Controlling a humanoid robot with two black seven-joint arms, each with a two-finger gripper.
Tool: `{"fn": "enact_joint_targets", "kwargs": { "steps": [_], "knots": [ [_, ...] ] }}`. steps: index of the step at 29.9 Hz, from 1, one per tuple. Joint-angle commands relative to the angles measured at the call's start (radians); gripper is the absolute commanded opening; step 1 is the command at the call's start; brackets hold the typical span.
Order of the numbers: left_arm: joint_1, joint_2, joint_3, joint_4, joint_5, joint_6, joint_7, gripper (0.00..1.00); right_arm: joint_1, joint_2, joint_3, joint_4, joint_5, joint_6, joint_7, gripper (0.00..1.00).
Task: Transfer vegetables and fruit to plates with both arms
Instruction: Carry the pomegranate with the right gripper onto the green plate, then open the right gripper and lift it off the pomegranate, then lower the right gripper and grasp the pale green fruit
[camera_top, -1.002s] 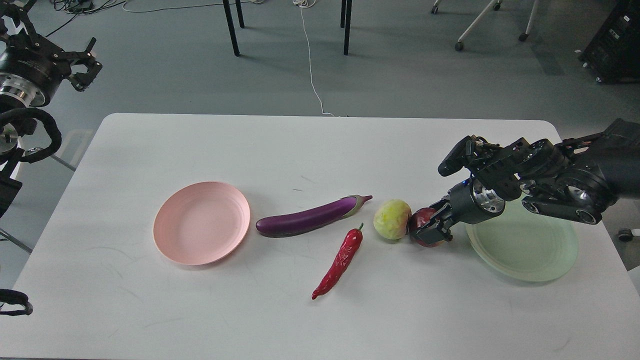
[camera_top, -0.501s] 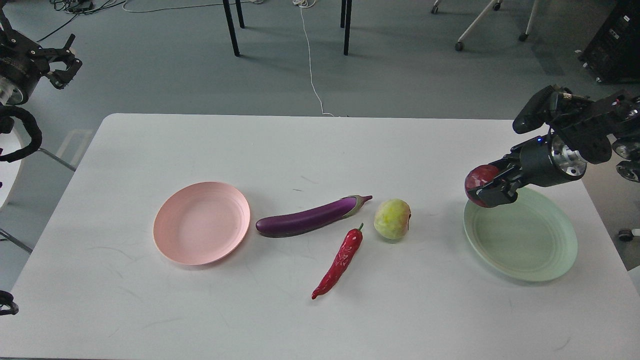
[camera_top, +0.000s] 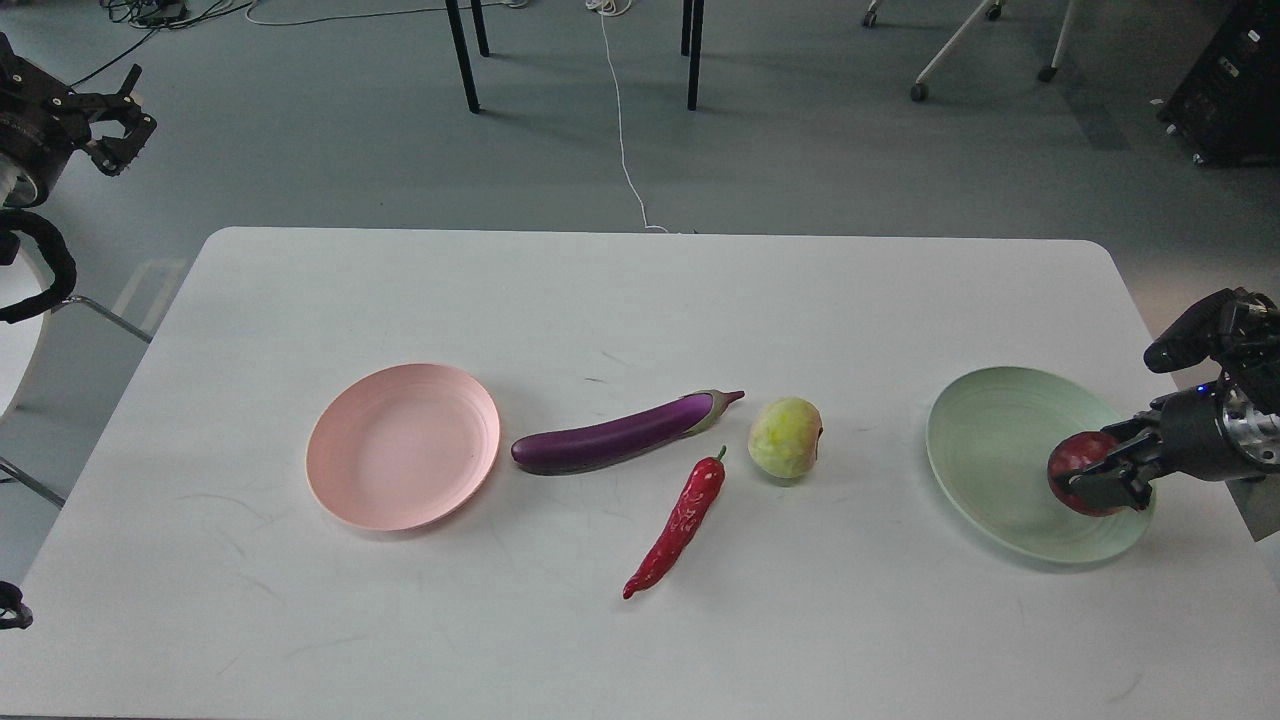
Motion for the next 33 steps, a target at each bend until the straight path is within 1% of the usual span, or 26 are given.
{"fn": "enact_joint_targets", "kwargs": {
  "steps": [1,8,10,13,17,22,25,28,33],
  "knots": [
    [0.0,0.002,-0.001,0.001,-0.002,0.0,-0.002,0.98,-0.004,-0.004,0.0,0.0,0.0,0.0,0.0,0.93],
    [0.0,0.002,-0.001,0.001,-0.003,0.0,-0.002,0.98,0.018,0.008,0.012,0.013,0.014,0.0,0.0,0.94],
    [0.0,0.003,0.001,0.001,-0.003,0.0,-0.011,0.98,0.031,0.013,0.067,0.014,0.032,0.0,0.0,0.94],
    [0.002,0.003,0.001,0.001,-0.002,0.0,-0.021,0.98,0.031,0.053,0.164,0.01,0.115,0.006,0.0,0.94],
    [0.0,0.003,0.001,0.001,-0.002,0.0,-0.021,0.98,0.067,0.155,0.174,-0.012,0.21,0.014,0.0,0.95],
    [0.002,0.003,0.001,0.001,-0.002,0.0,-0.021,0.98,0.061,0.376,0.161,-0.127,0.279,0.014,0.0,0.95],
    [0.002,0.006,0.002,0.001,0.0,0.0,-0.021,0.98,0.053,0.45,0.154,-0.157,0.284,0.014,0.0,0.95],
    [0.002,0.008,0.002,0.001,0.0,0.0,-0.021,0.98,0.028,0.488,0.154,-0.16,0.288,0.014,0.0,0.95],
    [0.003,0.005,0.002,0.001,0.002,0.0,-0.021,0.98,0.005,0.513,0.154,-0.155,0.317,0.014,0.0,0.95]
  ]
}}
